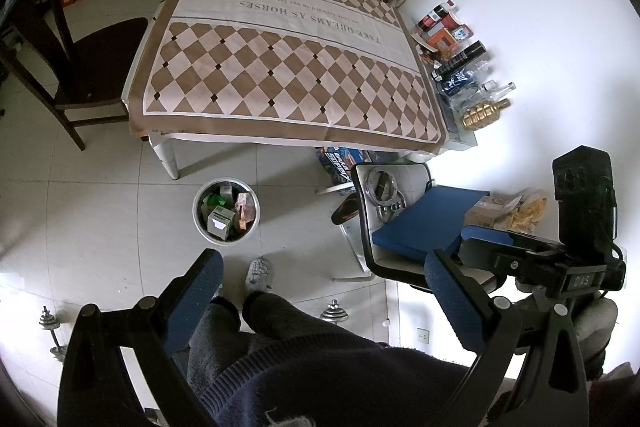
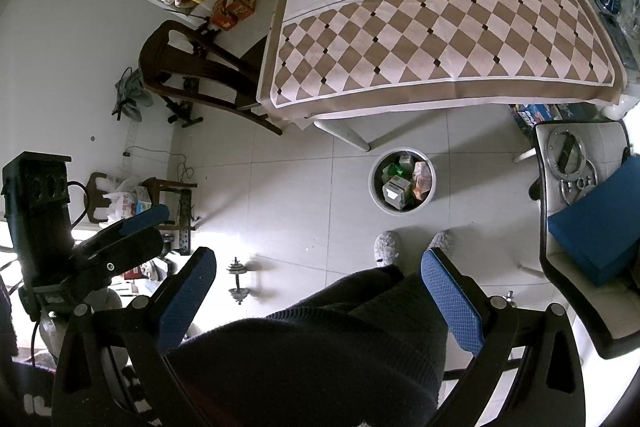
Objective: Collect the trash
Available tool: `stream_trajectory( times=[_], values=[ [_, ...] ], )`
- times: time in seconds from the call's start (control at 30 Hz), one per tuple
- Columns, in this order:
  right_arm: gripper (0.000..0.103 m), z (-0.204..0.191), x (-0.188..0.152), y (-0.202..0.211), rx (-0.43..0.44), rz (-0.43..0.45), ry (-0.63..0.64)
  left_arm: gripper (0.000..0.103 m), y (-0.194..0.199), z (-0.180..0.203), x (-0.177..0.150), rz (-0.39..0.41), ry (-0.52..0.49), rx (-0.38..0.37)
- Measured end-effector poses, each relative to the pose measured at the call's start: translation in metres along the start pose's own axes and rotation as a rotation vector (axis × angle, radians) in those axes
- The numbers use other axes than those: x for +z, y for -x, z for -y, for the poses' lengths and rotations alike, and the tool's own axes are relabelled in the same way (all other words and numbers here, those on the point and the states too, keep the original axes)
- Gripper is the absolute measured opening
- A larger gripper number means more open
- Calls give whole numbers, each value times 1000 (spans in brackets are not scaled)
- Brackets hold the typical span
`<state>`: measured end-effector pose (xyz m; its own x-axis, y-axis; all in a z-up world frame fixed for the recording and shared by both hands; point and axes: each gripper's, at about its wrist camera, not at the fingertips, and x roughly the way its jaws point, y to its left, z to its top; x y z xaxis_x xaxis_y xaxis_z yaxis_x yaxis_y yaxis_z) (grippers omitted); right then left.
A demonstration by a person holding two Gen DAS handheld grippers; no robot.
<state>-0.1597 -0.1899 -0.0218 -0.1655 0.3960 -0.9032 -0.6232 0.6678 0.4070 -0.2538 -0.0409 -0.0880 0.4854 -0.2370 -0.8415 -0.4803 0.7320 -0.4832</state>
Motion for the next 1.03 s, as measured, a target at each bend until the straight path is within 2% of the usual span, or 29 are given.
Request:
stream_trajectory(
  times=[1.03],
  values=[
    [103, -1, -7, 2, 3, -9, 12, 103, 2, 0, 0, 0, -1, -3]
  ],
)
